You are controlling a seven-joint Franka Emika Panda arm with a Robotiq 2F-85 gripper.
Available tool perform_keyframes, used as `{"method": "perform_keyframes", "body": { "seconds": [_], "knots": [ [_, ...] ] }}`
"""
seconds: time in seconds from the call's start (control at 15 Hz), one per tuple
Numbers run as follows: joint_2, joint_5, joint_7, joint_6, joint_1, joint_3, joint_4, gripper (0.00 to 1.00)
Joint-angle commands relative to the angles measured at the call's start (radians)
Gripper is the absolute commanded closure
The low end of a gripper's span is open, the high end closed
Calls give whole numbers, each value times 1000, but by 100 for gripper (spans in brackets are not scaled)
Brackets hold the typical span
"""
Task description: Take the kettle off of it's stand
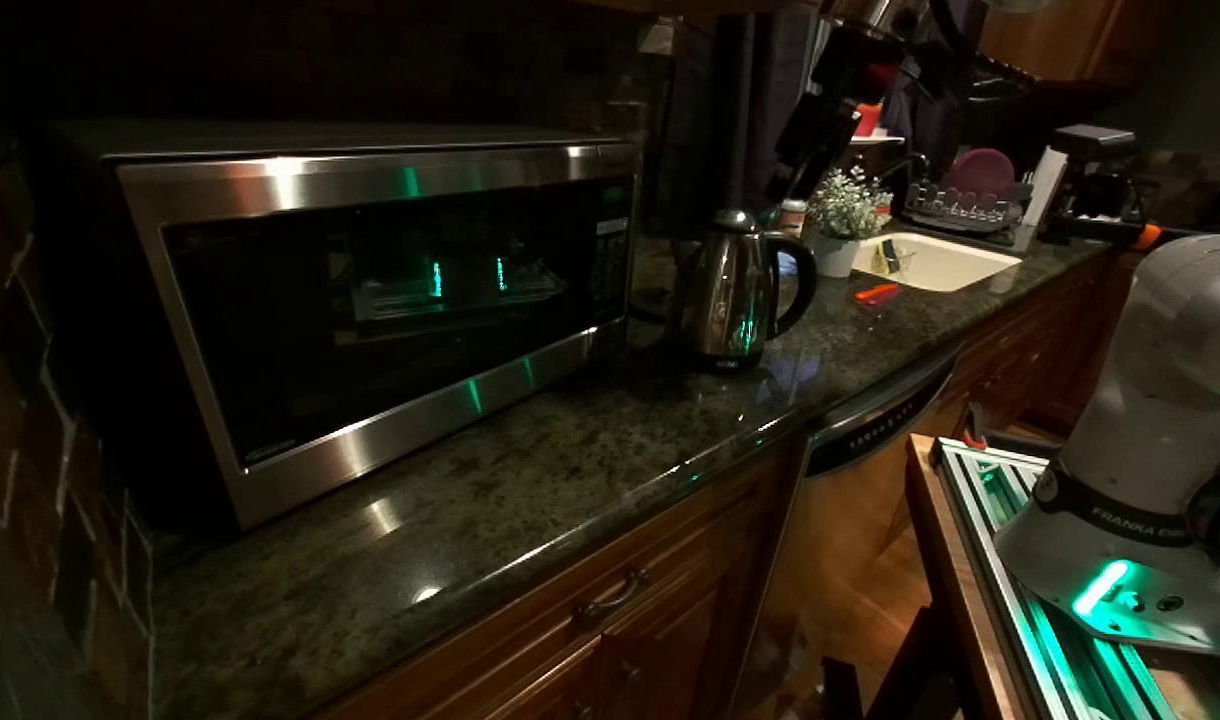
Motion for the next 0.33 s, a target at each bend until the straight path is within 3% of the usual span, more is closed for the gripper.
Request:
{"method": "perform_keyframes", "body": {
  "seconds": [0.0, 0.27],
  "knots": [
    [-14, -34, 28, -17, 43, -9, -10, 0],
    [-48, -42, 30, -27, 51, -4, -31, 0]
  ]
}}
